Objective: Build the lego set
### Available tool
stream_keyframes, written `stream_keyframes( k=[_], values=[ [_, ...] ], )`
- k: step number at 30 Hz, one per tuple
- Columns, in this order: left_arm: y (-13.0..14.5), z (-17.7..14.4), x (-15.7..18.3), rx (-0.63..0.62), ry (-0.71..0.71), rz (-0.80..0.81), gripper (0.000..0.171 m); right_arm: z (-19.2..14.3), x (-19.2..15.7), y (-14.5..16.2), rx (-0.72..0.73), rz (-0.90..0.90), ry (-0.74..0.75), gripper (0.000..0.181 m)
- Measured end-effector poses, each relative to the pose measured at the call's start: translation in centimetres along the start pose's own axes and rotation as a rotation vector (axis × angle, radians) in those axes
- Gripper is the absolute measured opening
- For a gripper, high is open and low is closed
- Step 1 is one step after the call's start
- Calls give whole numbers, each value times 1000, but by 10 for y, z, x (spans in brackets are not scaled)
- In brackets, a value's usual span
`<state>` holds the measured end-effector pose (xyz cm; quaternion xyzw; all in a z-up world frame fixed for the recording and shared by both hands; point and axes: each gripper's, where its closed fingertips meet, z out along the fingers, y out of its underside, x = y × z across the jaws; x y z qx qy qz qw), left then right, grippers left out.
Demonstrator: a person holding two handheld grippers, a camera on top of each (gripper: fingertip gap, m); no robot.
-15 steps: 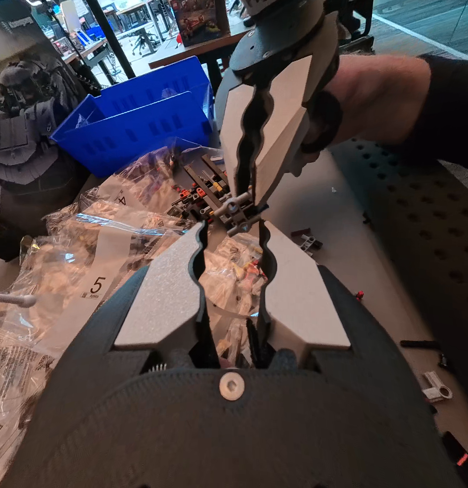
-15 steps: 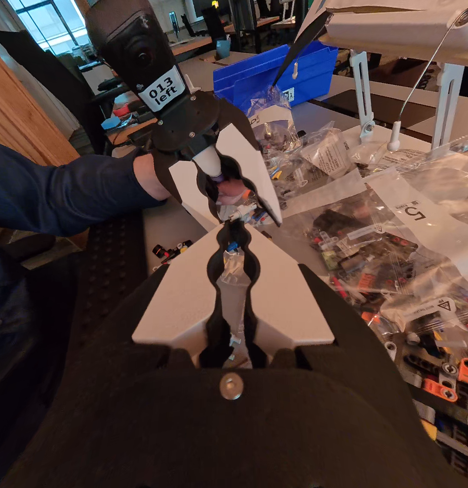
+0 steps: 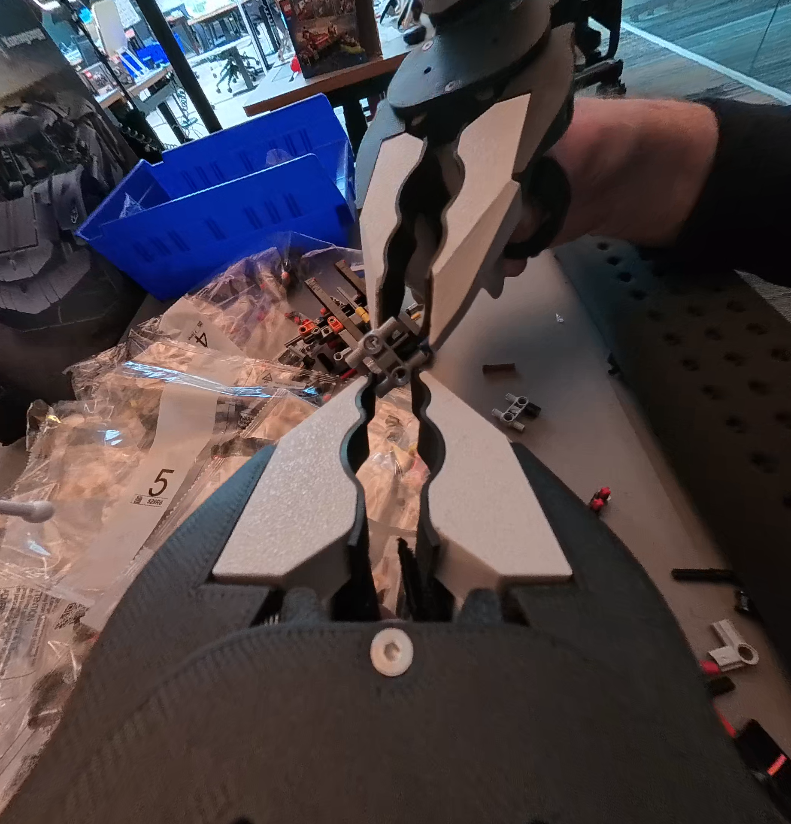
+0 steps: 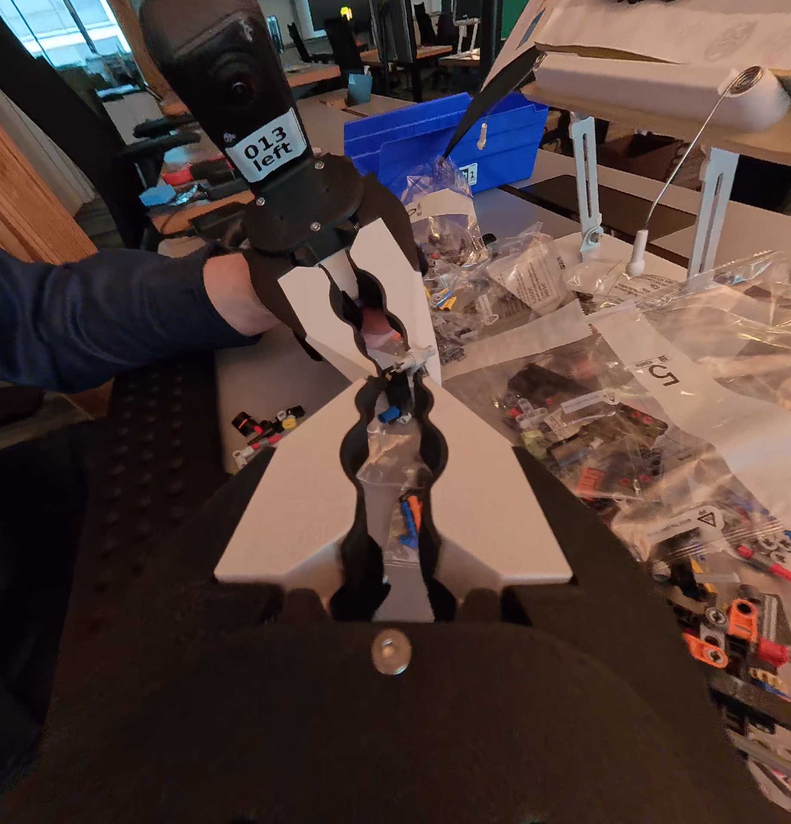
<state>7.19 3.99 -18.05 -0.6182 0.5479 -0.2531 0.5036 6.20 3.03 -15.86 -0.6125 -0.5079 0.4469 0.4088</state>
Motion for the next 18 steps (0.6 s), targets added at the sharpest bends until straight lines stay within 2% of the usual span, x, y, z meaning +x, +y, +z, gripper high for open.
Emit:
stream_keyframes(
  k=[5,11,14,18],
  values=[
    [1,-1,-1,-3,1,-16,13,2,5,10,-80,-105,80,19],
    [5,0,-2,-32,1,-34,14,5,11,14,-150,-250,192,11],
    [5,0,2,-25,28,-28,6,4,14,18,-175,-271,212,5],
    [7,0,1,-47,9,3,9,5,13,20,-181,-248,197,4]
  ],
)
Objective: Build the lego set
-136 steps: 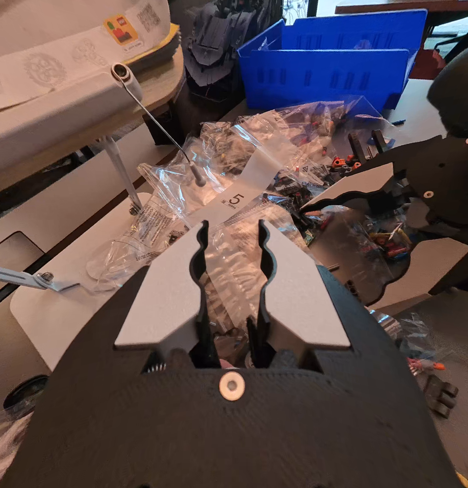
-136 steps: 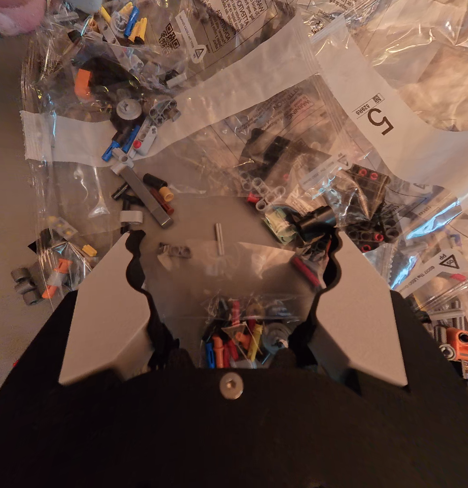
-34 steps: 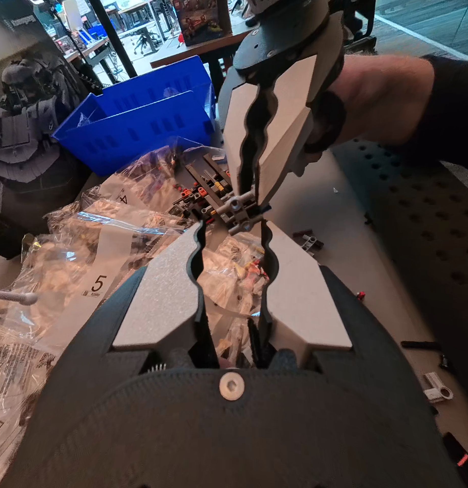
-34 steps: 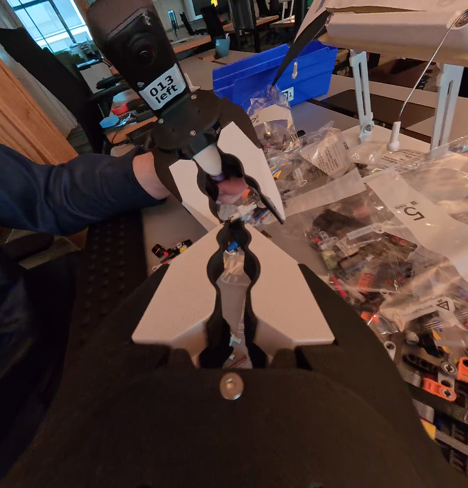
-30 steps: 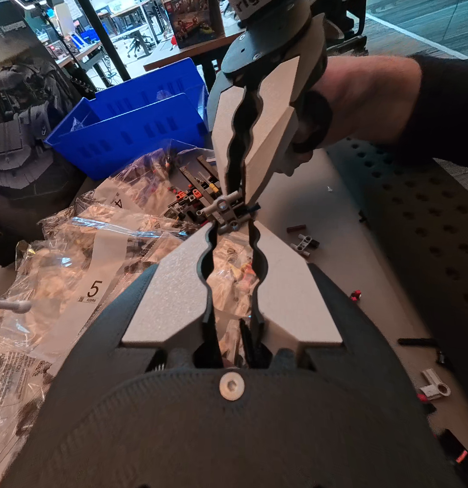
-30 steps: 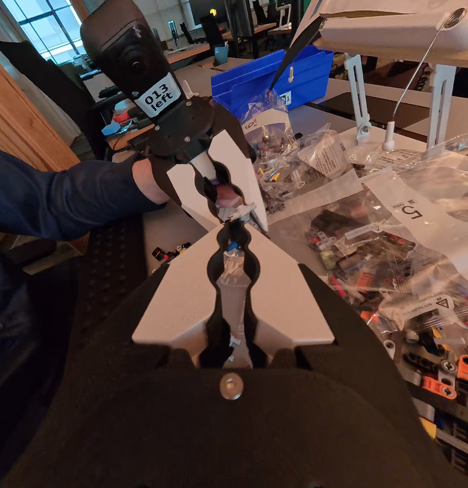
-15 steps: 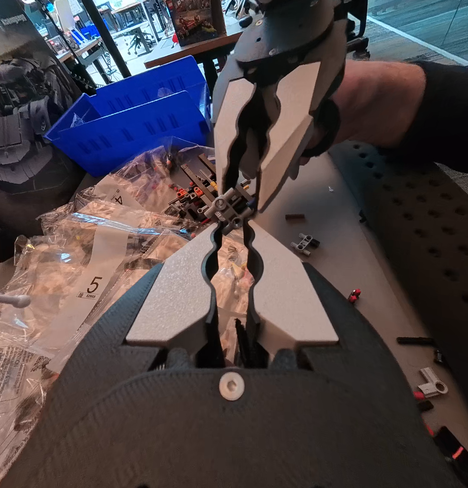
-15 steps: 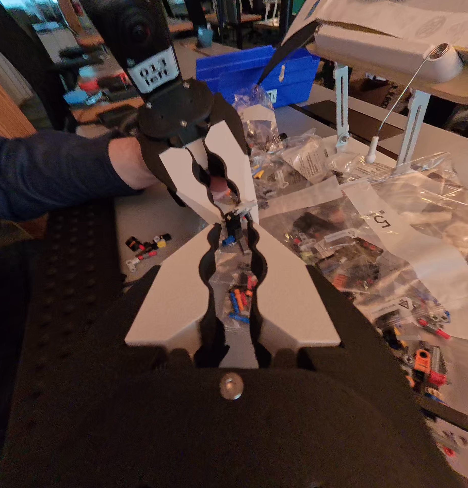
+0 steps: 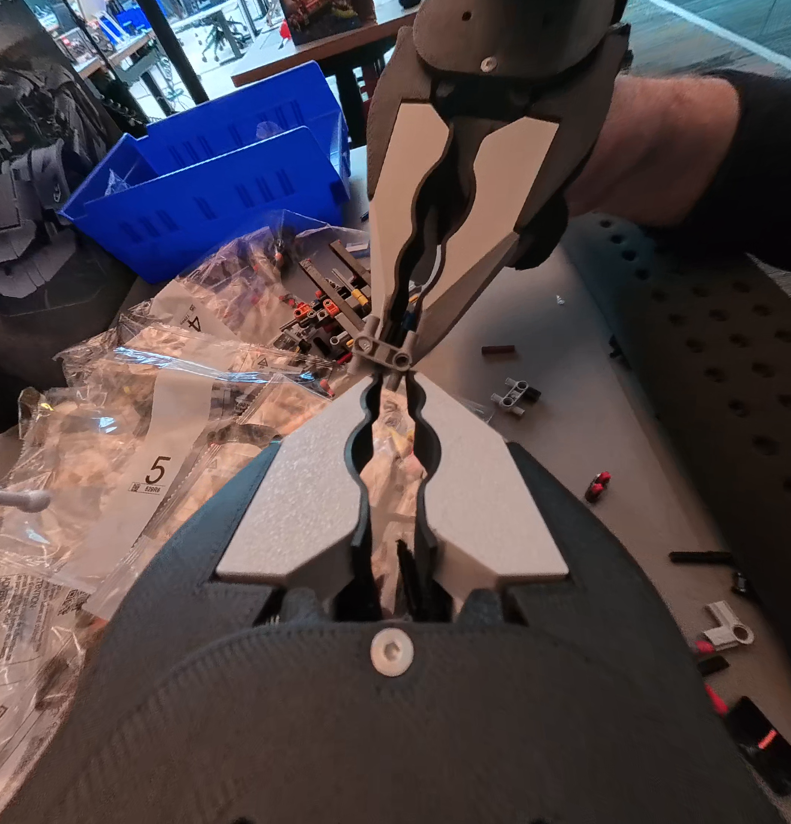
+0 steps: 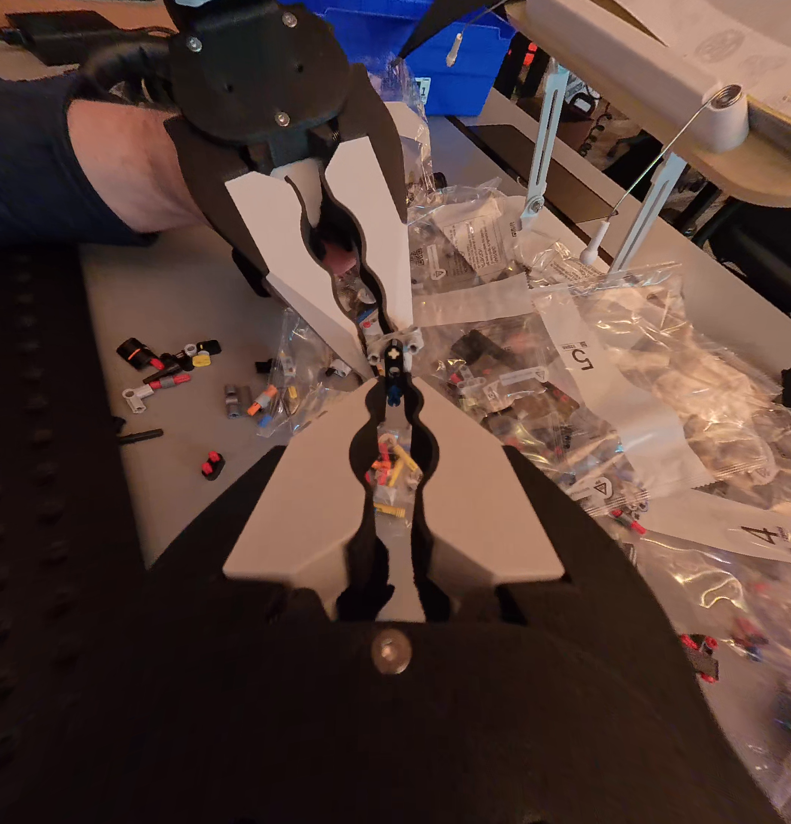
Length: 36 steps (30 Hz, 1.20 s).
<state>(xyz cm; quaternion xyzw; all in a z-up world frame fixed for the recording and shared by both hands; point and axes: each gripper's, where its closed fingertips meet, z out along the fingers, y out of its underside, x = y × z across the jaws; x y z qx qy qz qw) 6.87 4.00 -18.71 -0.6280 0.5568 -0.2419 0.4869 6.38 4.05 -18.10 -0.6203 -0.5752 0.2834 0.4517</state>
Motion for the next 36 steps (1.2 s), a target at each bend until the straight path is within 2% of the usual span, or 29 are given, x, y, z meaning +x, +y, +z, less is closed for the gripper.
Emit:
stream_keyframes(
  k=[9,16,18,20,26,31,36],
  values=[
    [4,2,0,-24,-15,30,31,2,1,4,2,60,-27,5],
    [7,1,2,-44,5,7,29,3,-1,5,3,79,-51,4],
    [8,0,4,-52,29,-25,34,3,0,5,6,87,-51,4],
    [11,-2,-1,-77,-3,-27,46,2,0,5,10,89,-51,4],
    [8,-6,-6,-51,-28,-16,46,8,-8,6,-2,87,-86,4],
    [7,1,5,-56,3,37,29,11,-11,10,-22,80,-92,5],
    [1,-3,7,-17,24,30,23,8,-11,3,21,78,-94,5]
  ],
)
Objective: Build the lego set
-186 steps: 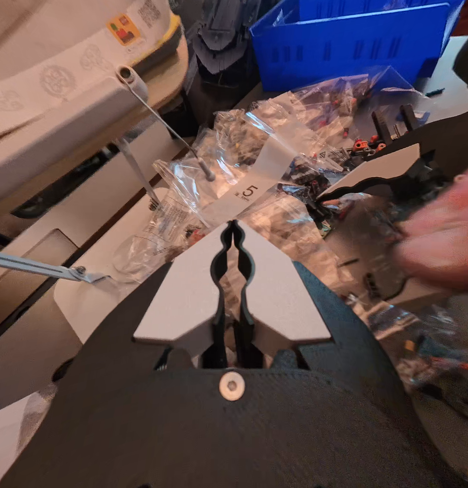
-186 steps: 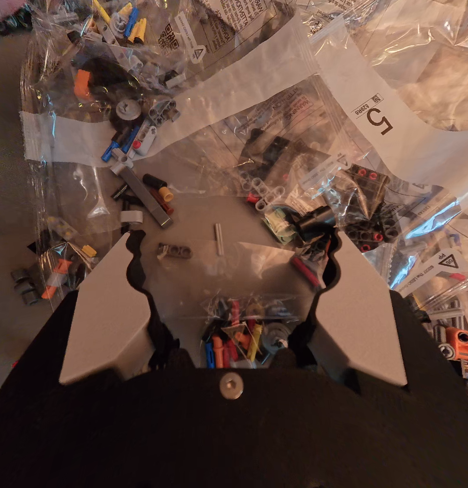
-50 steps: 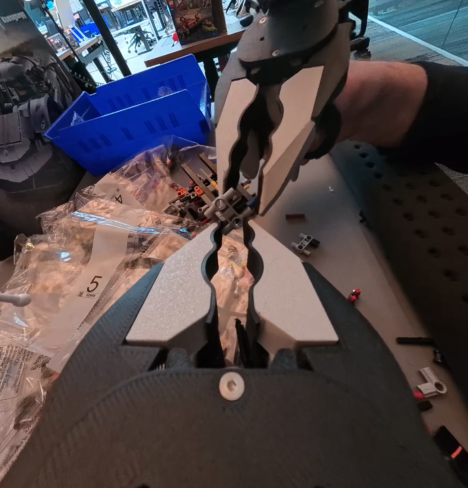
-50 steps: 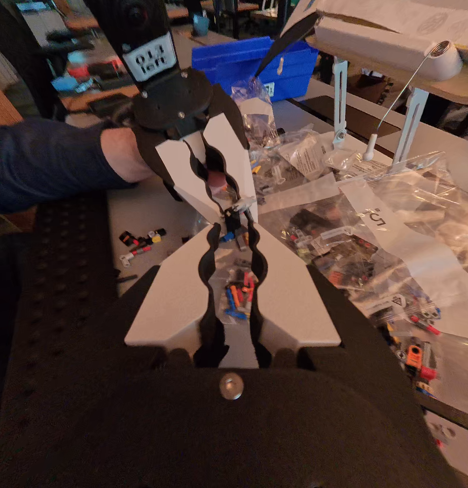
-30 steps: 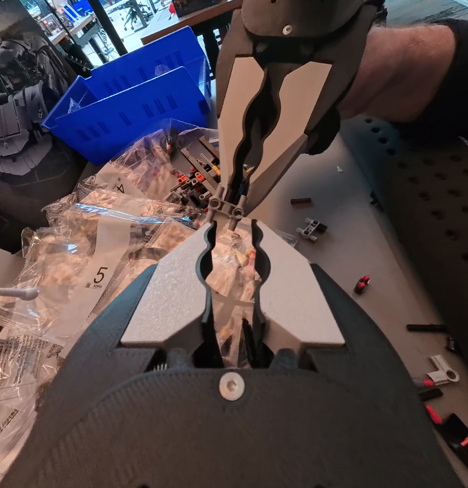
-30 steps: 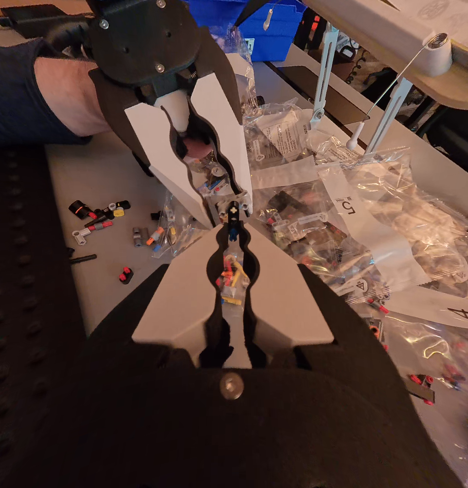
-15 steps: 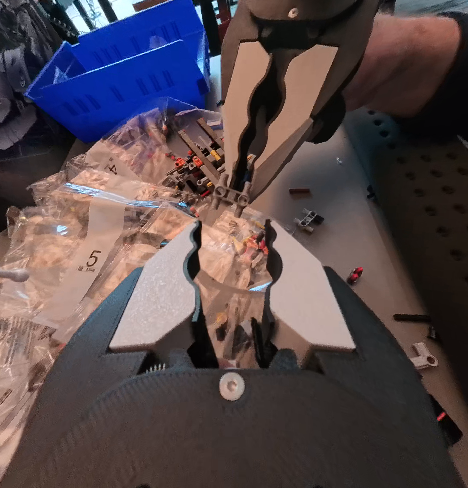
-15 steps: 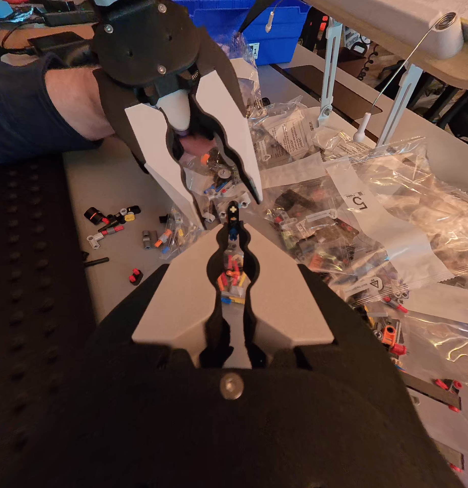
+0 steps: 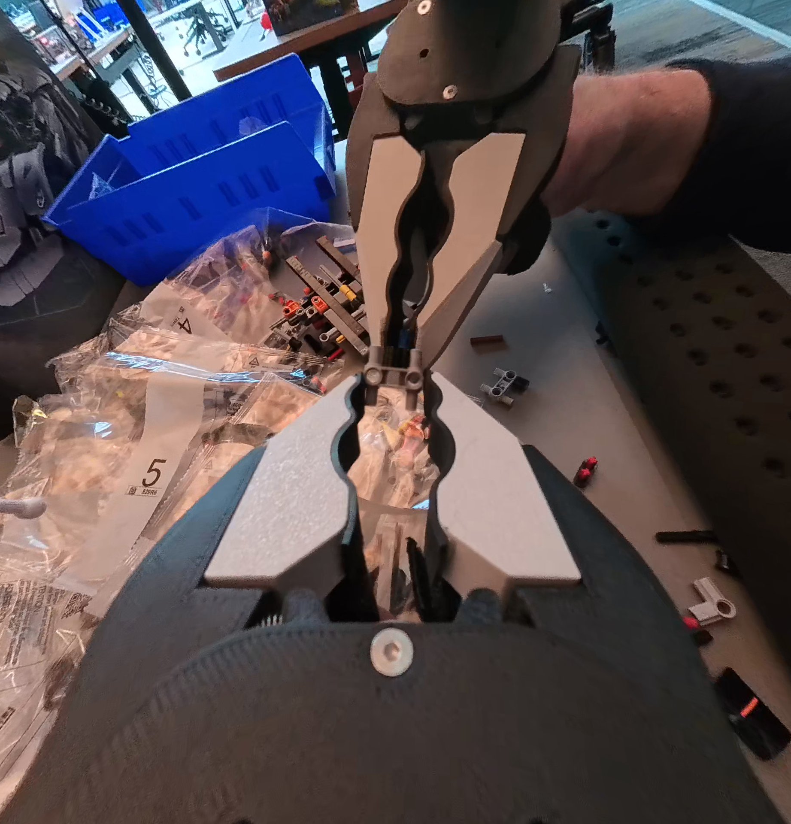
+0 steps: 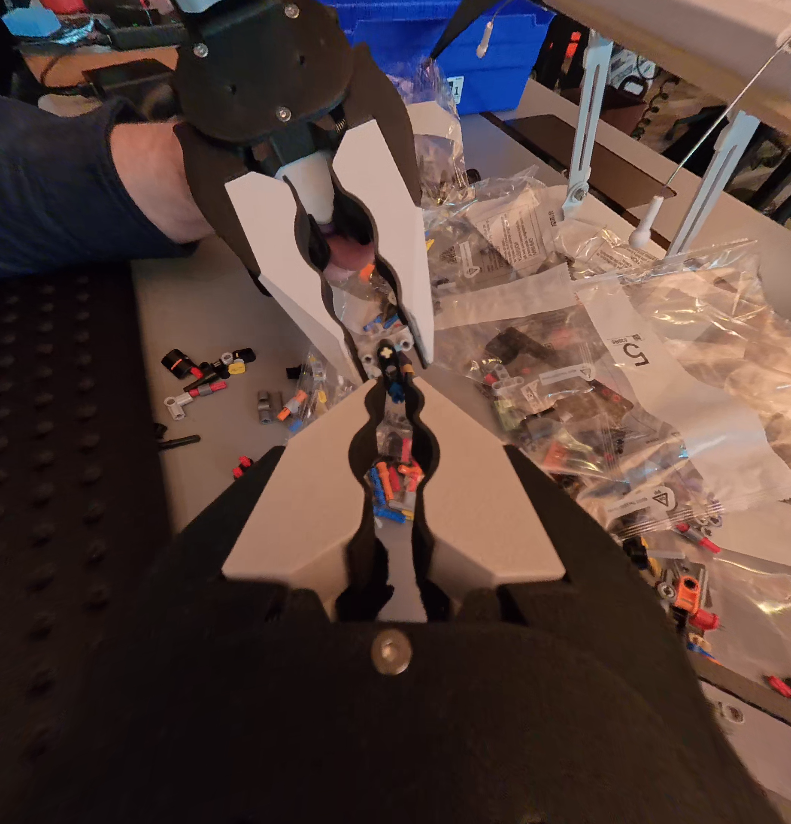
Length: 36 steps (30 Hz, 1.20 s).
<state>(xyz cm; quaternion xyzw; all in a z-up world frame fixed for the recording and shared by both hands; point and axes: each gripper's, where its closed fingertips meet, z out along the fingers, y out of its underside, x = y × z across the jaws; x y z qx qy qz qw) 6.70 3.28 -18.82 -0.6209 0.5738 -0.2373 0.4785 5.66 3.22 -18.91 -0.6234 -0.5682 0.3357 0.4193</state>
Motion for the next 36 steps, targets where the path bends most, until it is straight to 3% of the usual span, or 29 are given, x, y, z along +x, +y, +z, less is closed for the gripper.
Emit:
stream_keyframes(
  k=[23,36],
  values=[
    [-2,0,4,23,36,-27,33,2,-4,0,-37,-105,30,4],
    [-2,-1,9,23,64,-18,24,2,-6,1,-49,-139,44,5]
  ],
)
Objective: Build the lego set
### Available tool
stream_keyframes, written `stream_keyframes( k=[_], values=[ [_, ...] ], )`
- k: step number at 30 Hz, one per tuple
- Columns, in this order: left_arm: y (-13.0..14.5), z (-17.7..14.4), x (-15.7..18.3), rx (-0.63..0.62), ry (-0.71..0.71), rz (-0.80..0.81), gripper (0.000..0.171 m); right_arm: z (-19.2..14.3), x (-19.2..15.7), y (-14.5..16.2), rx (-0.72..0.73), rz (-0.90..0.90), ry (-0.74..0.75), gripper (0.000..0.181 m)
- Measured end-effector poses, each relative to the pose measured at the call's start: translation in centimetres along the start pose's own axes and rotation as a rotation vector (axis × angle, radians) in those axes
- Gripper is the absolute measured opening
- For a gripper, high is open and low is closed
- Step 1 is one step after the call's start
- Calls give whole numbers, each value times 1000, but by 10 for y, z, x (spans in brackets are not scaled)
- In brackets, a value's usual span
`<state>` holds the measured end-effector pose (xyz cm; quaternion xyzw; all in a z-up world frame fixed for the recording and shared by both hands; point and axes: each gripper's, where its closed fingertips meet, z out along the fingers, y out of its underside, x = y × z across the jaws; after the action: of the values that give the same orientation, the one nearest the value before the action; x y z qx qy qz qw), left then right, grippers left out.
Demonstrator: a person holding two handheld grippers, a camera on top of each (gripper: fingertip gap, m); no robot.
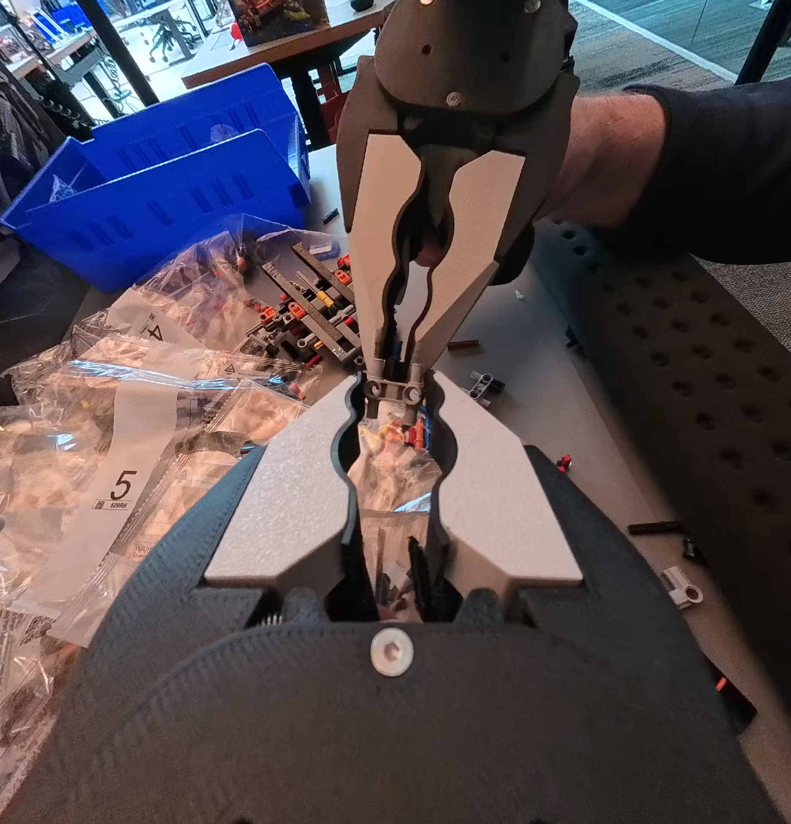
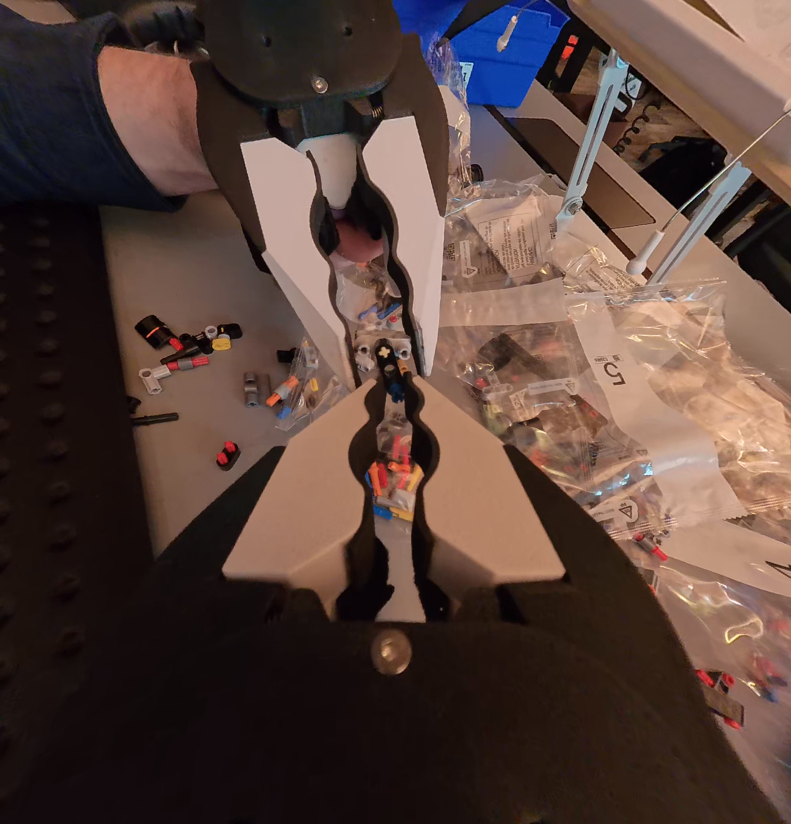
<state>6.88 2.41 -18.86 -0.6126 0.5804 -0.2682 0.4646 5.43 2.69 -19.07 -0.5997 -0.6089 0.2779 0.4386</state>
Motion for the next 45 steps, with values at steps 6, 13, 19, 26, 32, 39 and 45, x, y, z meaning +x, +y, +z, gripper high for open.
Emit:
stream_keyframes(
  k=[6,13,19,26,32,39,45],
  values=[
    [-5,-3,-2,24,-16,17,23,-3,2,-6,37,34,6,5],
    [-4,-8,-5,25,-28,32,23,-6,0,-17,94,41,12,4],
    [-5,-9,-5,31,-21,26,23,-8,0,-21,105,24,23,4],
    [4,-8,-7,-31,-41,50,23,-1,1,-13,64,42,22,5],
    [9,-3,-8,-71,-65,80,23,1,3,-7,21,-30,63,5],
    [12,-3,-10,-91,-81,93,23,-2,4,-6,-10,-80,95,11],
    [18,1,-9,-137,-88,125,23,-5,4,-10,-4,-112,111,5]
  ],
)
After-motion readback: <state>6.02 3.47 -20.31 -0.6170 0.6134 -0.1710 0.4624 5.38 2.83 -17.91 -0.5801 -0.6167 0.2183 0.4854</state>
